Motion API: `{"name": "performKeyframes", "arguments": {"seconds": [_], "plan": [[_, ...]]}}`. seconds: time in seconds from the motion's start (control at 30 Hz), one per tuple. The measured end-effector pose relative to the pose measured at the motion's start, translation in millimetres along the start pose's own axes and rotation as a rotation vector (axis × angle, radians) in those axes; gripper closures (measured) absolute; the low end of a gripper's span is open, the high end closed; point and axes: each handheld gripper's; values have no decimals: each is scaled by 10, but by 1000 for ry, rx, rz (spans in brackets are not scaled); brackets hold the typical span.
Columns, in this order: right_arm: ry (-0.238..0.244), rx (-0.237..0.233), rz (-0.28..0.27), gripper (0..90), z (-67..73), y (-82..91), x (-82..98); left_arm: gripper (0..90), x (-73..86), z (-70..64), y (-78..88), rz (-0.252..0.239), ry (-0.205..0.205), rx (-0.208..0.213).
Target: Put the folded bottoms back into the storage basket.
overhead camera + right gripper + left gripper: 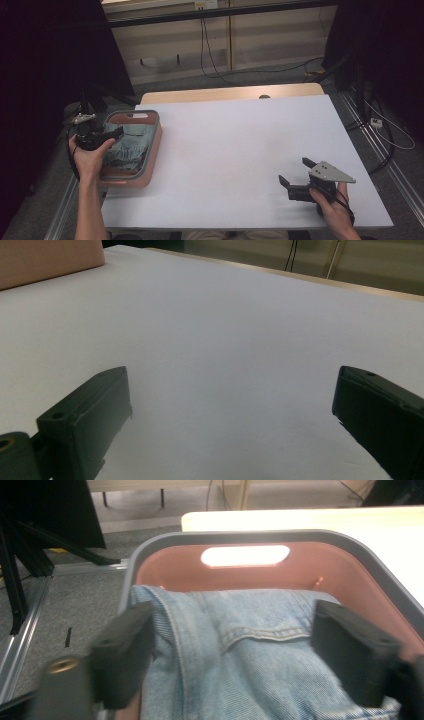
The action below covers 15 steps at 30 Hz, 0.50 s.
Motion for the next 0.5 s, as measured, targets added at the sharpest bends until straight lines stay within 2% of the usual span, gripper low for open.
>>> {"name": "performKeyframes", "arguments": {"seconds": [0.1,0.17,0.23,0.37,0.43,0.5], "plan": [[3,0,0,23,-3,-8,-2,85,-20,-53,28,11,-6,20],[4,0,-1,23,0,-15,-7,65,-36,-59,55,-10,1,25],[7,1,3,23,2,-19,-9,50,-40,-55,92,-35,2,50],[11,2,3,23,5,-22,-9,44,-28,-41,157,-39,7,118],[10,5,4,23,5,-21,-7,49,-9,-39,201,-44,-3,156],[9,6,5,23,8,-16,-5,43,21,-43,242,-33,-16,168]]}}
Point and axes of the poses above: each handheld gripper's, and its own axes: y roughly backward along the jaws, x roughly out of its underside, z roughly to its left, and after that the axes turned 12 degrees about y, right-handed
